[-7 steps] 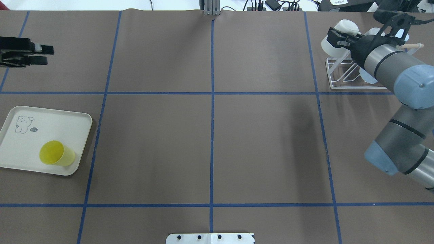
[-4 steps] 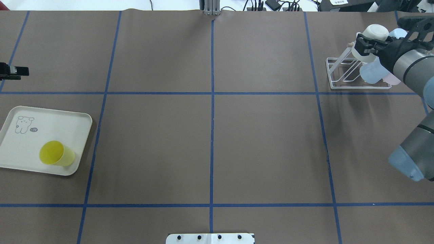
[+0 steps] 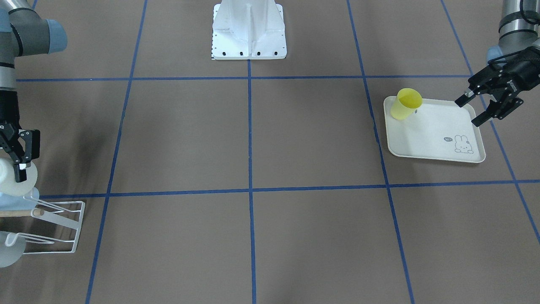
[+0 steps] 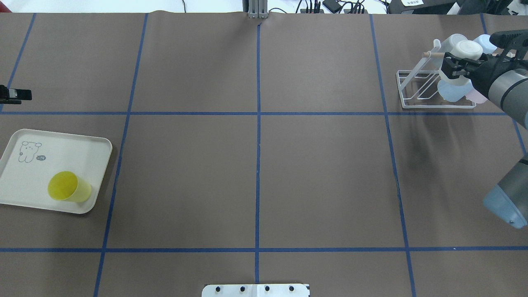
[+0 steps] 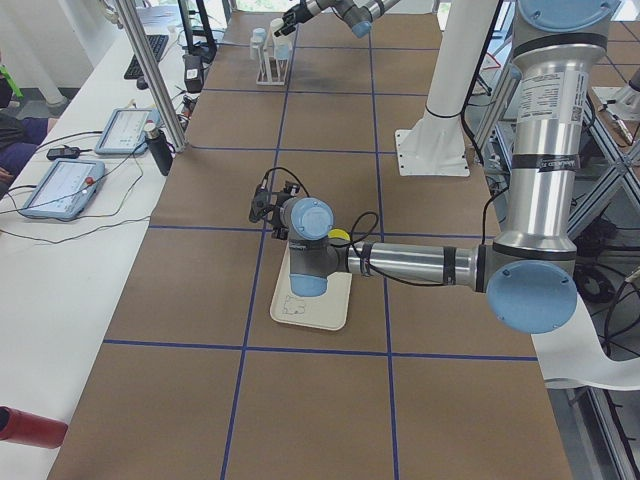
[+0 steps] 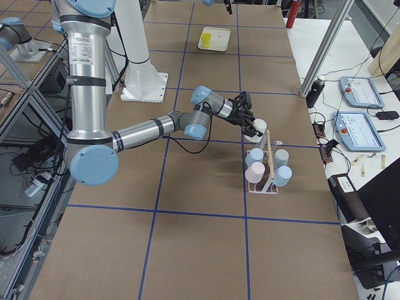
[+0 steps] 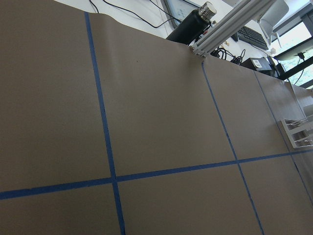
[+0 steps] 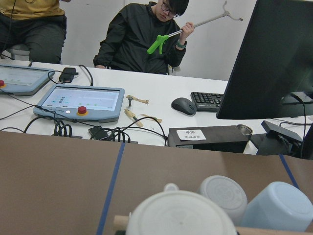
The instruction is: Transfer IKEA cup to right arm and place on rack
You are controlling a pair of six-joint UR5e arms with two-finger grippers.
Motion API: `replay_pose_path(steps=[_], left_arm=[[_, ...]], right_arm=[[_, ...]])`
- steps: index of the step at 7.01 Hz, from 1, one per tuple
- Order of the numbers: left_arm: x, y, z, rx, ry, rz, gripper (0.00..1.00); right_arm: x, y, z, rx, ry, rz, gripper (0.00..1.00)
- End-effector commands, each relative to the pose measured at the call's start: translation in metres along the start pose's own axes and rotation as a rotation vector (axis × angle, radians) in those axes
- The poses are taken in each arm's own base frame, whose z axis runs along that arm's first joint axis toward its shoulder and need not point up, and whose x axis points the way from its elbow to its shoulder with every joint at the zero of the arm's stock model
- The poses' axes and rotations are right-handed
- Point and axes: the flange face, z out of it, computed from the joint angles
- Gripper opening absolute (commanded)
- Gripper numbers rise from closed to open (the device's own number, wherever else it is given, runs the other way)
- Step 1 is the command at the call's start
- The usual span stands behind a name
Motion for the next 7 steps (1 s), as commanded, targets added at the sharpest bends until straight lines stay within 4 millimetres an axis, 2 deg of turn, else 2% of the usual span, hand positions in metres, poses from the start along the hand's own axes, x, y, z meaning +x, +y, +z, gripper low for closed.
replay_pose_path(steps=[1,5,7], left_arm=[[-0.001,0.0,0.0,0.002,-0.002,-0.001,1.0],[0.0,0.0,0.0,0.003,0.0,0.001,1.0],[0.001,-0.001,0.0,0.005,0.001,0.002,1.0]], right_arm=[[-0.002,0.006,0.012,-0.017,0.011,-0.011,0.0],[-0.008,0.01,0.031,-0.028,0.015,-0.015,0.0],[-0.008,0.012,0.033,-0.037,0.01,-0.016,0.0]])
